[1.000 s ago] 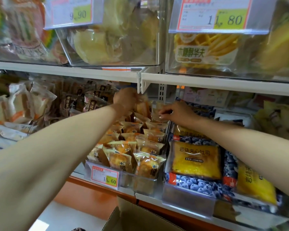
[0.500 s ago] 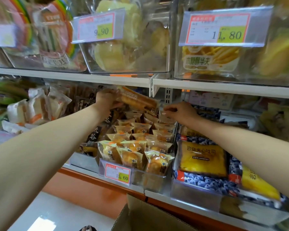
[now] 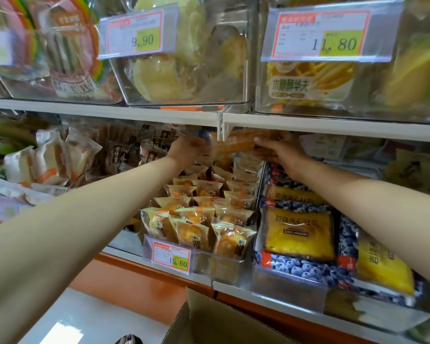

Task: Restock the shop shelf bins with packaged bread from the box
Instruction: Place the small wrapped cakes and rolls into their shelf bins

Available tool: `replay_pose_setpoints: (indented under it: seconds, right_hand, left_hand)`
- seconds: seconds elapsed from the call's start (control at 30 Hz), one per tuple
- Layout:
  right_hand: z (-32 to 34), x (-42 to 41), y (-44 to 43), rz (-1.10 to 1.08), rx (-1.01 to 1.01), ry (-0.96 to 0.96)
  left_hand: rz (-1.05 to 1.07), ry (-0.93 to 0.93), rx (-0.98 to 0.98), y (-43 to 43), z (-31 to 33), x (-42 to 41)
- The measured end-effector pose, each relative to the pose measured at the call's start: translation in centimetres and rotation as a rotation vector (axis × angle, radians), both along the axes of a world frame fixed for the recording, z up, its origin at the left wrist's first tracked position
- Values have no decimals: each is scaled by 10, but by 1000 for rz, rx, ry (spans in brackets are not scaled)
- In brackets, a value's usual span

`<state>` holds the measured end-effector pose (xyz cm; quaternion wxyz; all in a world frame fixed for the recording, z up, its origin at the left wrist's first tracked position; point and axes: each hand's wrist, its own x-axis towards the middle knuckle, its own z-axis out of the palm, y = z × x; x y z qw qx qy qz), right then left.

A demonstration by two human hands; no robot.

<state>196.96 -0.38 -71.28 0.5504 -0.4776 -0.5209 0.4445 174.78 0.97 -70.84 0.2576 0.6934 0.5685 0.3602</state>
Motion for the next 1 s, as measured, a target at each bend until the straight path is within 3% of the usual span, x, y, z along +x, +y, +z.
replay_pose_setpoints:
  seconds: [0.2,0.37,0.43,0.6,0.73,1.0]
  right_hand:
    - [-4,14,3,-56,-11,-75]
    - [-5,8,1,-102,26,-87]
    - [-5,4,1,-144,61,-113]
    - [-7,-11,6,-134,80,-235]
    - [-9,-18,6,-61,86,-261]
    - [-2,-27,11,-112,129,-261]
  left_hand:
    - [-177,630,121,3,-23,4]
    - [-168,789,195,-5,-16,4]
    - [-174,793,195,-5,-13,4]
    - [-125,555,351,-9,-9,5]
    - [-179,648,393,-7,-10,5]
    - [-275,634,216,2,-9,6]
